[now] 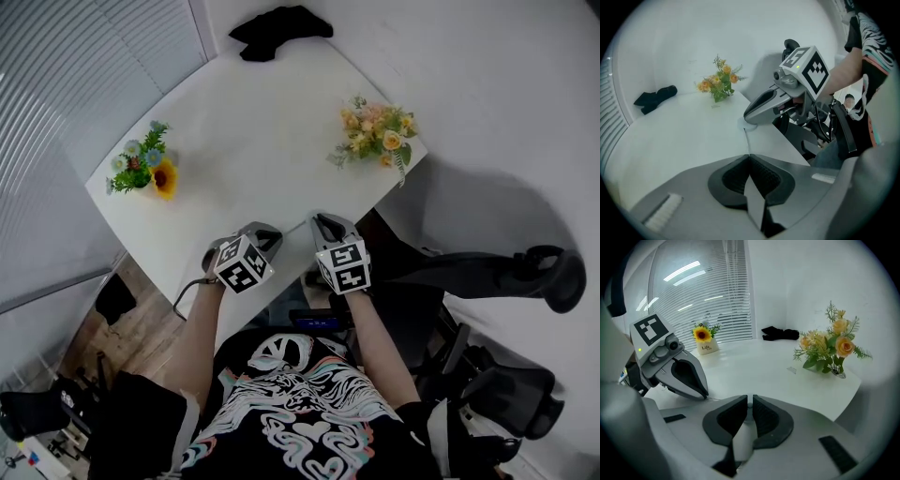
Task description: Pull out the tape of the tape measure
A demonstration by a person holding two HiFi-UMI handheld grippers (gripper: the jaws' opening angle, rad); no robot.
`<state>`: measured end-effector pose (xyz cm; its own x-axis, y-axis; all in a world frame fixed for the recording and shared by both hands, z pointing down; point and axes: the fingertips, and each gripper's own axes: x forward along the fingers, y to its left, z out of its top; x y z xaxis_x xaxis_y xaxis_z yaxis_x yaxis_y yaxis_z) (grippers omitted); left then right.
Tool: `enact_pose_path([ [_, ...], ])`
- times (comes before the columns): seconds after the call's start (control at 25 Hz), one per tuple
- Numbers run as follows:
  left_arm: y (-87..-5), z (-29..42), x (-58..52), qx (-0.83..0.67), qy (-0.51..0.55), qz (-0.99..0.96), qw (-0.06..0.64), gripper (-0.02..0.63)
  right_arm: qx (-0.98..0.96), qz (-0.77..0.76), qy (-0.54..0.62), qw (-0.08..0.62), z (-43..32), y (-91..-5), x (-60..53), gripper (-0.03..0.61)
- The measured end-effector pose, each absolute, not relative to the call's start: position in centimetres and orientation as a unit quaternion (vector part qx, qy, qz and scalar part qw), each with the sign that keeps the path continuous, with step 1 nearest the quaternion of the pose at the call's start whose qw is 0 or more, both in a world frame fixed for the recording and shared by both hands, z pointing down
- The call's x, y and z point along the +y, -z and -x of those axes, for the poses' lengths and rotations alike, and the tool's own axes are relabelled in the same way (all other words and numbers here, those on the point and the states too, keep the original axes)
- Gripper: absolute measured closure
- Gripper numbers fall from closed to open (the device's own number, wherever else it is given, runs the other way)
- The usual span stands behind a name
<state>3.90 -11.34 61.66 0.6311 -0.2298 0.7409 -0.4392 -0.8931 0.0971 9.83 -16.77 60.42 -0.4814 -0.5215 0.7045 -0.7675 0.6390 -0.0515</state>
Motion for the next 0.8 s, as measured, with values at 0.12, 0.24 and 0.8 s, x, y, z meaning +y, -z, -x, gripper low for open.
enact_pose_path([
  [0.12, -61.7, -3.1, -10.9, -0.195, -0.388, -0.890, 0.138, 0.607, -0.840, -0.385, -0.182, 0.336, -9.8, -60.4, -16.8, 0.538],
  [0.24, -61.6, -2.4, -10.3, -0.203, -0.386, -0.888, 0.144, 0.607, -0.839, -0.387, -0.181, 0.336, -9.9, -60.4, -16.7, 0.538],
  [0.8, -60.9, -0.7, -8.7, -0.231, -0.372, -0.886, 0.154, 0.609, -0.837, -0.387, -0.182, 0.341, -9.9, -60.6, -16.8, 0.538],
])
